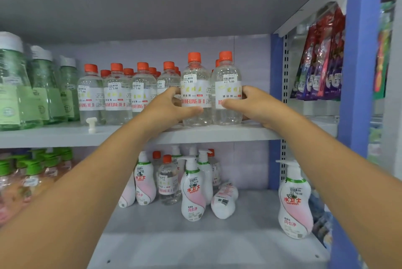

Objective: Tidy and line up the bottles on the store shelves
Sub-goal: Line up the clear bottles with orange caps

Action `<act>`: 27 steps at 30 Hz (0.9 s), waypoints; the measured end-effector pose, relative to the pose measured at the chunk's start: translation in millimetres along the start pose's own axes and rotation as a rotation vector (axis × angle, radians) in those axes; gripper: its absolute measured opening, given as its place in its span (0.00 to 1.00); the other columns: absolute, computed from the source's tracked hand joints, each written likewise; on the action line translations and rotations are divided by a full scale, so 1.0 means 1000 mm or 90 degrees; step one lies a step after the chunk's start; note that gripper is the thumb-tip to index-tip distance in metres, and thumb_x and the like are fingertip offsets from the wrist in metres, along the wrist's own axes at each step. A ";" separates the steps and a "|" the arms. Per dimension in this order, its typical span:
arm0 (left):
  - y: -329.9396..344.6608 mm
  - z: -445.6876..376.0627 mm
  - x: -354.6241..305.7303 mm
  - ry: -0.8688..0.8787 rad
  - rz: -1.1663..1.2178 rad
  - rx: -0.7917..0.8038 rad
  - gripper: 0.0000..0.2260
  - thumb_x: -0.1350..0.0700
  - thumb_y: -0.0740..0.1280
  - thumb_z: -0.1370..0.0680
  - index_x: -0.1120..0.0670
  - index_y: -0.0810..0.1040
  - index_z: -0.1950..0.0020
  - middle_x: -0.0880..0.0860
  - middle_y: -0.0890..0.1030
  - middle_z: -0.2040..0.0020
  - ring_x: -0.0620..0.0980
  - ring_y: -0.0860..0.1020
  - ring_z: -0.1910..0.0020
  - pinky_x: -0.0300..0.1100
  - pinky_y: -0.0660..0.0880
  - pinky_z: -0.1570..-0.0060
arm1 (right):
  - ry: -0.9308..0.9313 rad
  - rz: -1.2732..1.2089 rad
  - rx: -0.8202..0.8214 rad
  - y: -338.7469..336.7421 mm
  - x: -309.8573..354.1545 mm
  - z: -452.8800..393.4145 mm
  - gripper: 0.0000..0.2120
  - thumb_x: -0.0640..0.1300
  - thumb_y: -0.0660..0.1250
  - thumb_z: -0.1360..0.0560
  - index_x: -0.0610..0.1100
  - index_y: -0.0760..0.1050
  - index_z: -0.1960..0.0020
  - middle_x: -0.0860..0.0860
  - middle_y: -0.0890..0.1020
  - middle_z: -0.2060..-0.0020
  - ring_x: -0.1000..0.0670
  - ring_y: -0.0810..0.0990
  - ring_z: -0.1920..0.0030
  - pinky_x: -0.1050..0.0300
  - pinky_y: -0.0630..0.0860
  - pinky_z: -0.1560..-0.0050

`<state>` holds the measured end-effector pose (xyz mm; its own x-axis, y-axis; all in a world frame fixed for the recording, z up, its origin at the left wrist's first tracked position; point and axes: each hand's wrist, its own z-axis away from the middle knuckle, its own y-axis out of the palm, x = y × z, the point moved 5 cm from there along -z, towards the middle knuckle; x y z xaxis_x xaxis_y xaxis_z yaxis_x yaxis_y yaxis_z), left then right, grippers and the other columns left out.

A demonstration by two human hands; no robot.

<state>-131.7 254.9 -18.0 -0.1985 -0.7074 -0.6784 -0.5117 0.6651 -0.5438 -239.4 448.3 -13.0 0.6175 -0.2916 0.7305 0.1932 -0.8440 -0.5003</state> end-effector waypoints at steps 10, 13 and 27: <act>0.054 0.116 0.099 0.128 0.176 -0.283 0.09 0.65 0.69 0.21 0.50 0.79 0.55 0.43 0.81 0.62 0.39 0.78 0.64 0.28 0.72 0.62 | -0.407 -0.028 -0.379 0.055 -0.018 0.157 0.06 0.35 0.65 0.22 0.42 0.79 0.51 0.51 0.79 0.64 0.55 0.76 0.65 0.63 0.73 0.63; 0.074 0.100 0.194 -0.041 0.146 -0.276 0.14 0.66 0.68 0.22 0.45 0.78 0.53 0.43 0.82 0.58 0.41 0.80 0.61 0.32 0.74 0.60 | -0.128 -0.062 -0.218 0.108 -0.072 0.127 0.11 0.33 0.67 0.23 0.48 0.80 0.56 0.55 0.81 0.65 0.59 0.77 0.66 0.69 0.72 0.63; 0.091 -0.013 0.279 -0.124 -0.172 -0.071 0.26 0.43 0.74 0.26 0.52 0.72 0.32 0.52 0.75 0.36 0.55 0.78 0.41 0.41 0.69 0.51 | 0.241 0.005 0.013 0.166 -0.198 -0.064 0.10 0.45 0.71 0.25 0.43 0.80 0.46 0.44 0.83 0.53 0.48 0.79 0.55 0.58 0.76 0.55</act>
<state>-244.6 115.0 -249.7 0.1133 -0.7882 -0.6049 -0.6146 0.4228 -0.6660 -378.5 337.4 -211.3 0.2944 -0.4468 0.8448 0.2065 -0.8334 -0.5127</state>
